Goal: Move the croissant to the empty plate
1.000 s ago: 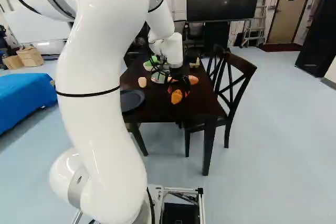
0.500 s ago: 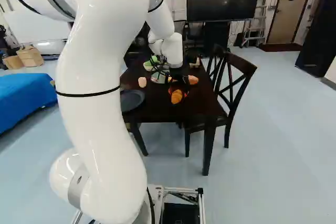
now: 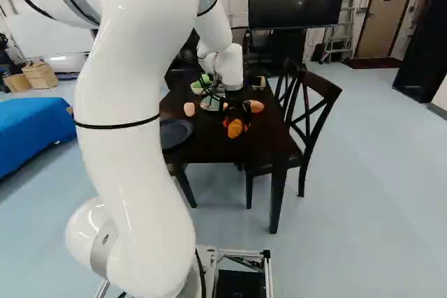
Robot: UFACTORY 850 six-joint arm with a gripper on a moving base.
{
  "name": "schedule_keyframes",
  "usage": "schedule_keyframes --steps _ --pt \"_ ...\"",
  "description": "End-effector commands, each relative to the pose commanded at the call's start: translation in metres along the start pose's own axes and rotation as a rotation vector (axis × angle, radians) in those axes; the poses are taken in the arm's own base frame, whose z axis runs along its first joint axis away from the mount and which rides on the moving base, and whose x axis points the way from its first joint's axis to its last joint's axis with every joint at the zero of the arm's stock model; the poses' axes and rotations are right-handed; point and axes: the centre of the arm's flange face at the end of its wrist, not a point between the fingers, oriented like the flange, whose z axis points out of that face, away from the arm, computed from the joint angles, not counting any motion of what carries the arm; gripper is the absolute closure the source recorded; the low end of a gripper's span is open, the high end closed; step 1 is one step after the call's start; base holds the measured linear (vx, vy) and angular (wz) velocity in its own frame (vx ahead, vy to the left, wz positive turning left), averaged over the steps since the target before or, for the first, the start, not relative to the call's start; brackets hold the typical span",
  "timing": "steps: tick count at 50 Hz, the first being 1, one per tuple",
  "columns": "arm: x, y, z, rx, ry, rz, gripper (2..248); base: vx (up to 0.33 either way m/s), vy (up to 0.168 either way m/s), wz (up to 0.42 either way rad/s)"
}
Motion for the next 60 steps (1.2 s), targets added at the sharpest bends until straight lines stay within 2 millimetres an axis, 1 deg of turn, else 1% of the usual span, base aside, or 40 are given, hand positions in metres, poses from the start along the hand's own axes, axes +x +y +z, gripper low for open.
schedule_keyframes --steps 1,5,6,32,33,37,38,42,43,47,48,60 --pt "-0.0002 0.0 0.0 0.0 -0.002 0.0 77 0.0 0.0 0.0" --pt "-0.0008 0.0001 0.0 -0.002 -0.009 -0.002 77 0.0 0.0 0.0" --pt "-0.001 0.0002 0.0 -0.002 -0.011 -0.003 89 0.0 0.0 0.0" --pt "-0.0025 0.0003 0.0 -0.004 -0.028 -0.005 89 0.0 0.0 0.0" --pt "-0.0025 0.0003 0.0 -0.004 -0.028 -0.005 98 0.0 0.0 0.0" --pt "-0.0025 0.0003 0.0 -0.004 -0.028 -0.005 98 0.0 0.0 0.0" --pt "-0.0025 0.0003 0.0 -0.004 -0.028 -0.005 107 0.0 0.0 0.0" --pt "-0.0025 0.0003 0.0 -0.004 -0.028 -0.005 107 0.0 0.0 0.0" --pt "-0.0025 0.0003 0.0 -0.004 -0.028 -0.005 116 0.0 0.0 0.0" --pt "-0.0025 0.0003 0.0 -0.004 -0.028 -0.005 116 0.0 0.0 0.0" --pt "-0.0025 0.0003 0.0 -0.004 -0.028 -0.005 125 0.0 0.0 0.0" --pt "-0.0025 0.0003 0.0 -0.004 -0.028 -0.005 126 0.0 0.0 0.0"
